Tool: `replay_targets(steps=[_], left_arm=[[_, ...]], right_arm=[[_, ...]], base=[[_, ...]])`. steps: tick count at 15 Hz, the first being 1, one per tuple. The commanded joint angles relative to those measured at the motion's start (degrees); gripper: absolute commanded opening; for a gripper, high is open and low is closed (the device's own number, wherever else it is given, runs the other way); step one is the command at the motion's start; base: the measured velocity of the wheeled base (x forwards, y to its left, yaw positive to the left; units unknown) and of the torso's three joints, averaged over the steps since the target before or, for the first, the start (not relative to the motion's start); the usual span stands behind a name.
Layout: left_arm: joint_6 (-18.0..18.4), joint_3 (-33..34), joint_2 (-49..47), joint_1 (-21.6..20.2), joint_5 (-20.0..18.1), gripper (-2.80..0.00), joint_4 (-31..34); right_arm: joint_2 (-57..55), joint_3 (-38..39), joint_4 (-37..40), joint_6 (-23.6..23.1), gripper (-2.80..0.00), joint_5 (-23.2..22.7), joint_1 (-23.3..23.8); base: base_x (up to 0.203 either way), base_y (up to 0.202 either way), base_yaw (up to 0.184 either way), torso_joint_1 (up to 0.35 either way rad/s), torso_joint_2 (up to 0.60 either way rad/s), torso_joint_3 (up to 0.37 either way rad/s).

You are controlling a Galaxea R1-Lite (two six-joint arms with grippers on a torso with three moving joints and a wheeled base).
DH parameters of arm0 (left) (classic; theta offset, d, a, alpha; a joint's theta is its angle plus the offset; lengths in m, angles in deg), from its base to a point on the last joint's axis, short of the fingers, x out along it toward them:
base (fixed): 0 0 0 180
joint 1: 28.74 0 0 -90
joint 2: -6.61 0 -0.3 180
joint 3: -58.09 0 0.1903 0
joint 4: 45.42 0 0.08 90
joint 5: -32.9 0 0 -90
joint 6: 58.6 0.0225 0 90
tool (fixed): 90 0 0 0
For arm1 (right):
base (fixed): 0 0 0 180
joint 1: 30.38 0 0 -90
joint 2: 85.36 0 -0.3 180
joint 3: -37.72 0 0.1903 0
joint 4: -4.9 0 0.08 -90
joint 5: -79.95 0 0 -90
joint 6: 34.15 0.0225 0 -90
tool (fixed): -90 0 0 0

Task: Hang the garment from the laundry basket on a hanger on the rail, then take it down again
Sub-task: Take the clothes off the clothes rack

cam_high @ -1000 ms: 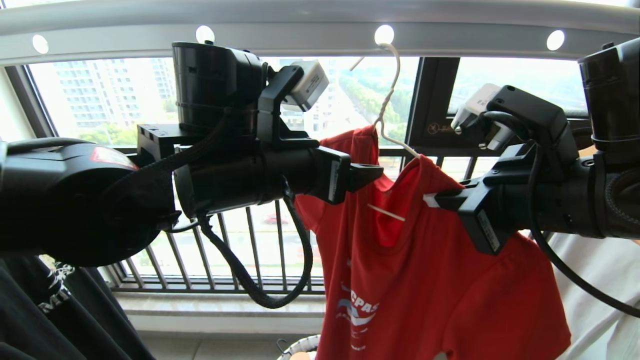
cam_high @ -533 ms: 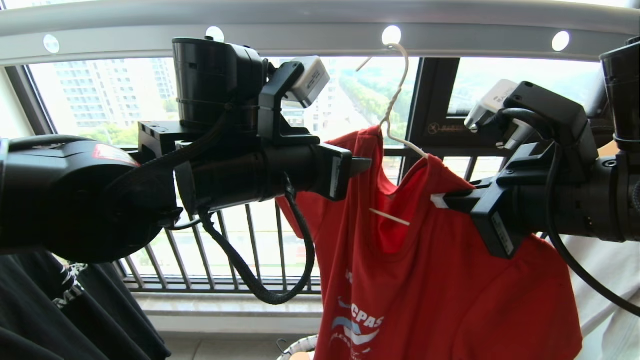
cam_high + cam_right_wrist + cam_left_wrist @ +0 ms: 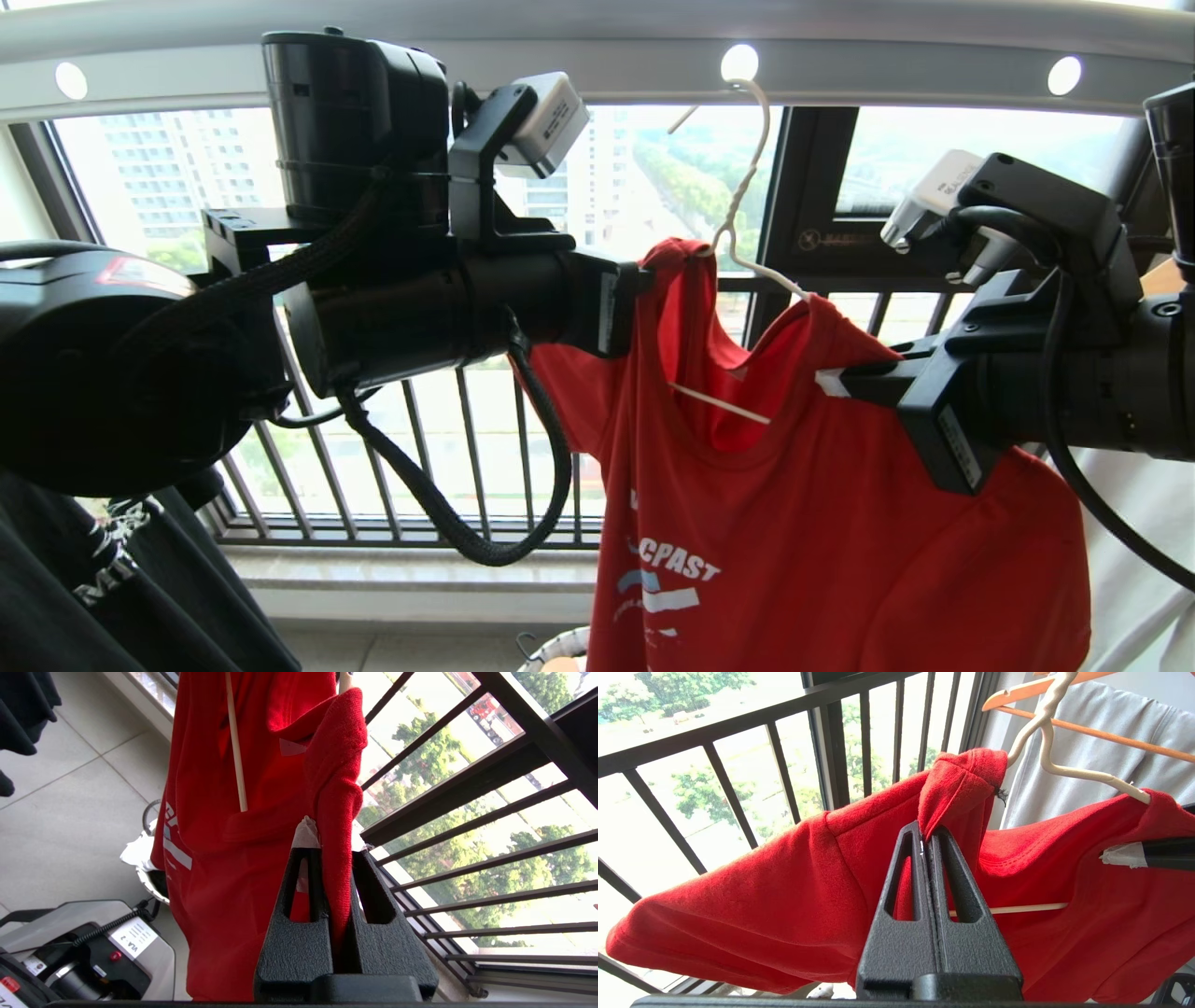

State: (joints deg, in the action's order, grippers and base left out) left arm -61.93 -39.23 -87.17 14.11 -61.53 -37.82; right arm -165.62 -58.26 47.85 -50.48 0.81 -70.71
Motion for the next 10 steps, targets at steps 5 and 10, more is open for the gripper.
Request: replay_targets(steps=[5,10], left_arm=[[-3.4,0.6,2.5,-2.7,0.2,-2.80,-0.2],[-5.3,0.7,2.1,-5.9,0.2,-2.80,-0.2]], right_arm=[[0.1,-0.7,0.4,-0.1,-2.80,0.3,0.0],[0.1,-0.9,0.4,-0.2,-2.80,0.6,-0.1]], base=[[0.000,0.000,0.000,0.000,0.00,0.000],[0.000,0.000,0.000,0.000,0.00,0.000]])
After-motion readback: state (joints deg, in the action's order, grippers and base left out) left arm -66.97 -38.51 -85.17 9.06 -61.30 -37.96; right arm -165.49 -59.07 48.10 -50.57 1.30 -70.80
